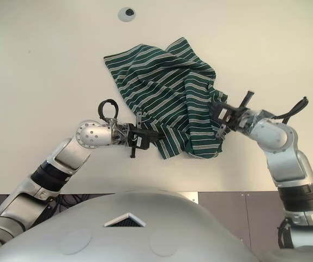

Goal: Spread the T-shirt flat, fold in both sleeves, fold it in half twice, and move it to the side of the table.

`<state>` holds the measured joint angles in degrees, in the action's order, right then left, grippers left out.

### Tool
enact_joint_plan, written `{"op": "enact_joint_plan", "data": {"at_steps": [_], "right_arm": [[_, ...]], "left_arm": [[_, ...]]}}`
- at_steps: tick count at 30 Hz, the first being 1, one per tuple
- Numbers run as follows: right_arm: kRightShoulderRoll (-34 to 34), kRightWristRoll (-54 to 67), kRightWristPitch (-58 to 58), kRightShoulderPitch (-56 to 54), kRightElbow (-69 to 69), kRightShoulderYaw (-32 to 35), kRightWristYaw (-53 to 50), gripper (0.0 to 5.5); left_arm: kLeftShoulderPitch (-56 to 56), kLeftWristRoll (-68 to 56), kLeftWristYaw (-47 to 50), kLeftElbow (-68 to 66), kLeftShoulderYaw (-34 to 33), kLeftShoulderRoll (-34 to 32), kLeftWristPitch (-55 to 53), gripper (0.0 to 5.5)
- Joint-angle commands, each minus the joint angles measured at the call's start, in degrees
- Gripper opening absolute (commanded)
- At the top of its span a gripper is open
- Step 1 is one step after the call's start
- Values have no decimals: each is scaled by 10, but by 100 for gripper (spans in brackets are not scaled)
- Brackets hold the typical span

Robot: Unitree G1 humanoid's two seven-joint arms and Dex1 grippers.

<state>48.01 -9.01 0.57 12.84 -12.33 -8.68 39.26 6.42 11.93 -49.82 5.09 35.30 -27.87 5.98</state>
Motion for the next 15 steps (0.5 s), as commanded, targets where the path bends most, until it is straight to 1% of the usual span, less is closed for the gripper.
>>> {"op": "enact_joint_plan", "data": {"at_steps": [1,4,7,9,11,13,15], "right_arm": [[13,-34,-12,-8,28,-7,9,1],[16,-60,-14,-17,61,-11,4,1],[16,-74,-18,-31,97,-9,-3,1],[17,-76,-16,-32,114,-5,-6,1],[20,-67,-13,-24,125,4,-5,1],[20,-49,-12,-7,120,16,7,1],[20,-20,-17,17,94,29,28,1]], "left_arm": [[0,44,-30,-6,28,-23,-39,0],[-1,50,-73,17,23,-73,-44,0],[-5,54,-123,36,-4,-164,-35,0],[-20,41,-147,45,-27,-220,-22,0],[-37,15,-160,45,-67,-272,-16,0],[-48,-12,-166,38,-102,-306,-16,0],[-56,-32,-171,28,-125,-325,-14,0]]}}
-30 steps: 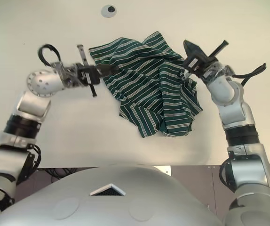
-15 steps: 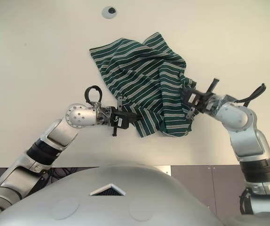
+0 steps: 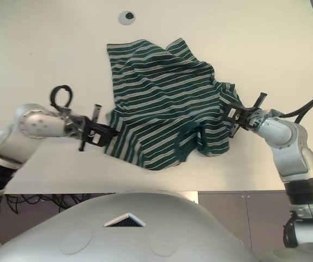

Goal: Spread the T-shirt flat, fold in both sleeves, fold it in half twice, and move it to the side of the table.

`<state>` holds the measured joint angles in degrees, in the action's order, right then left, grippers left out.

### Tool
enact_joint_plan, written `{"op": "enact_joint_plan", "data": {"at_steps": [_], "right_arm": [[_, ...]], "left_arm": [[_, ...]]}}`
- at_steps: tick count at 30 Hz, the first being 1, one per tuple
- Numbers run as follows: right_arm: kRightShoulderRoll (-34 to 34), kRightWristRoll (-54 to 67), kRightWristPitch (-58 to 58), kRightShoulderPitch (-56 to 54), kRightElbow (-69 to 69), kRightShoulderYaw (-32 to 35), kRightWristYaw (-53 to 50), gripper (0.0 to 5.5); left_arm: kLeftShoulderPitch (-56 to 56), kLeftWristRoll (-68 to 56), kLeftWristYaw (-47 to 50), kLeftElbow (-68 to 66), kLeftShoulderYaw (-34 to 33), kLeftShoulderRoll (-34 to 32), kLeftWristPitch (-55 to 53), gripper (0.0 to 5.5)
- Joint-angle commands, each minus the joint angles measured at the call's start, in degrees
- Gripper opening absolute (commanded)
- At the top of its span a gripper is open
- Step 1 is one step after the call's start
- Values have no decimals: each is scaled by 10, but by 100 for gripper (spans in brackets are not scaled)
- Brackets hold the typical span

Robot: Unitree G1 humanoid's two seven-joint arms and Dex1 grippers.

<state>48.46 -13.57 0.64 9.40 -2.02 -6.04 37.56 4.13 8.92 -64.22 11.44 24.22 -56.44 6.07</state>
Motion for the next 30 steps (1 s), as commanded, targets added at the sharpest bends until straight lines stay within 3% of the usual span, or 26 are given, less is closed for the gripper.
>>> {"op": "enact_joint_plan", "data": {"at_steps": [1,6,11,17,24,30], "right_arm": [[18,42,-22,64,-27,8,59,1],[52,77,-13,151,-108,15,116,1],[39,85,-8,214,-177,19,99,1],[12,83,-10,190,-165,51,42,1],[-94,284,-53,202,-274,105,21,0],[-157,295,-68,204,-252,102,-28,0]], "left_arm": [[-37,-12,-31,-43,-23,-46,-13,0],[-62,-57,-47,-57,-53,-56,-9,0],[-90,-78,-47,-69,-77,-62,0,0],[-114,-125,-24,-61,-122,-40,-13,0],[-151,-231,44,-79,-250,13,-102,118],[-268,-307,-7,-61,-331,0,-157,197]]}}
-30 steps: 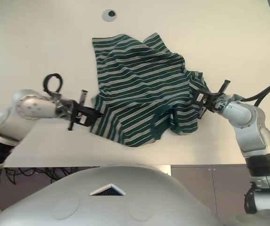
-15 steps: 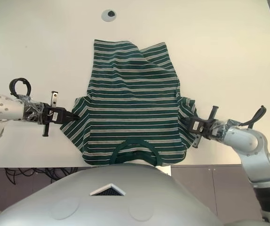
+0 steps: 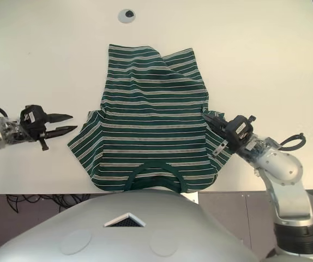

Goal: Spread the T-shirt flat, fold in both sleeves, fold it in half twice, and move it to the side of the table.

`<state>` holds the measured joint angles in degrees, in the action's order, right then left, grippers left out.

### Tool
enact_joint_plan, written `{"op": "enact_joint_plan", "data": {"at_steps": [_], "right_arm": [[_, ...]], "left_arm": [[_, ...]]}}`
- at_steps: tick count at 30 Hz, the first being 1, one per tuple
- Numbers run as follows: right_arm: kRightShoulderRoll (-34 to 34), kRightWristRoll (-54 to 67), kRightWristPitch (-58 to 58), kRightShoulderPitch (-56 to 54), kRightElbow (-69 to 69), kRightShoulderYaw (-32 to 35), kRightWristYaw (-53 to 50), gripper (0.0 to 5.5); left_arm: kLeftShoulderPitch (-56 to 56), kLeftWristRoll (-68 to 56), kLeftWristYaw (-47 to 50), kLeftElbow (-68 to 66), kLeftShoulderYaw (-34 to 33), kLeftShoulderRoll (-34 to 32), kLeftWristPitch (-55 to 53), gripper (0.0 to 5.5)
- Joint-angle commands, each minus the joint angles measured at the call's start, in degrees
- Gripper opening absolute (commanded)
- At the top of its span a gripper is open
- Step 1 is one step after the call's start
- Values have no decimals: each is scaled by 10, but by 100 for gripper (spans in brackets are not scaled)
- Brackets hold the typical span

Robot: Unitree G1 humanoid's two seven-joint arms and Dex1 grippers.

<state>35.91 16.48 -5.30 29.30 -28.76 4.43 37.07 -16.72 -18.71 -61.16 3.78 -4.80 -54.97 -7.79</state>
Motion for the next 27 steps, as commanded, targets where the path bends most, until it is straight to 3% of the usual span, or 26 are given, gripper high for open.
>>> {"op": "enact_joint_plan", "data": {"at_steps": [1,7,11,22,27], "right_arm": [[-36,-9,-9,7,19,-4,-27,0],[-50,6,-34,-4,44,2,-35,0],[-42,-2,-33,-1,55,9,-37,0],[-45,-15,-39,-1,54,11,-51,0],[-44,-16,-51,-2,45,7,-58,0]], "left_arm": [[-70,-39,-49,19,-48,-17,-24,210],[-72,-12,-60,0,-17,-6,-42,221],[-62,35,-52,-46,14,-7,-24,162],[-82,2,-100,-27,-7,-24,-11,1],[-70,-31,-108,-5,-33,-8,-13,1]]}}
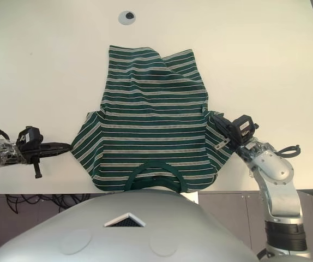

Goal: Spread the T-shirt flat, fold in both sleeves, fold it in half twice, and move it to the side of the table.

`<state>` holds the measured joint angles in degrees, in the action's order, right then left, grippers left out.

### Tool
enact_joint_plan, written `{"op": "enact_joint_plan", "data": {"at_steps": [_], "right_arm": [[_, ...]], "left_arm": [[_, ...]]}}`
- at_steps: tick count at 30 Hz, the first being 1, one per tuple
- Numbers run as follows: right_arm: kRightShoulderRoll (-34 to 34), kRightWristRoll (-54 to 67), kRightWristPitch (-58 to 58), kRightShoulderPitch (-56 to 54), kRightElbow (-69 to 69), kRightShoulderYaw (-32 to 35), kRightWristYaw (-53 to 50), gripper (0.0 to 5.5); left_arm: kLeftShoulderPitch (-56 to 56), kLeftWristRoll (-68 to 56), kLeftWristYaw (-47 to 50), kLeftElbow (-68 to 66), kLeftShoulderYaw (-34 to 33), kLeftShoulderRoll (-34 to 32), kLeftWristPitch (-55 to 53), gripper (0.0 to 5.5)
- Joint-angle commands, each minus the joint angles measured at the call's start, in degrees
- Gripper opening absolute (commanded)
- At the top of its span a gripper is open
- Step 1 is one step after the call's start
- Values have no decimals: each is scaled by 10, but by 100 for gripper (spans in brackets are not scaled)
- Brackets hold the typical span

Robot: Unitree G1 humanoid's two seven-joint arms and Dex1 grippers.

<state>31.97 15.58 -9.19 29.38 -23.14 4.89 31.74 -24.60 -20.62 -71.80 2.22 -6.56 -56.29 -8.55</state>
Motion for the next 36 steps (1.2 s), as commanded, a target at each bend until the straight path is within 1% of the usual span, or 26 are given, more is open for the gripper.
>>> {"op": "enact_joint_plan", "data": {"at_steps": [1,4,6,8,10,14,17,19,22,23,25,29,33,36], "right_arm": [[-4,-8,-15,-3,-13,1,-6,0],[-2,-11,-25,-4,-24,-3,-9,0],[1,-15,-30,-3,-31,-7,-9,0],[10,-34,-28,2,-34,-11,-10,0],[15,-46,-31,7,-43,-15,-7,0],[19,-59,-47,19,-63,-11,-1,0],[9,-47,-80,32,-70,21,-18,0],[-10,-7,-112,38,-68,66,-29,37],[-19,51,-153,52,-66,132,-29,83],[-18,63,-161,59,-66,147,-27,101],[-13,79,-177,83,-69,169,-14,132],[-1,84,-199,90,-59,171,9,192],[10,80,-222,71,-47,152,32,263],[15,75,-229,70,-42,141,43,263]], "left_arm": [[22,-26,2,13,-21,12,-13,1],[78,-87,0,48,-35,23,-56,1],[96,-98,-8,77,-24,22,-69,1],[109,-89,-13,103,11,24,-81,1],[125,-63,-12,122,59,34,-84,1],[150,-17,12,164,144,66,-89,1],[158,25,26,186,201,85,-78,1],[160,63,38,174,236,99,-53,0],[154,98,53,153,260,107,-33,0],[151,104,56,150,264,106,-30,0],[144,110,62,147,267,105,-24,29],[123,99,79,158,256,108,-16,84],[120,54,108,175,215,134,-15,90],[122,20,122,195,179,143,-19,90]]}}
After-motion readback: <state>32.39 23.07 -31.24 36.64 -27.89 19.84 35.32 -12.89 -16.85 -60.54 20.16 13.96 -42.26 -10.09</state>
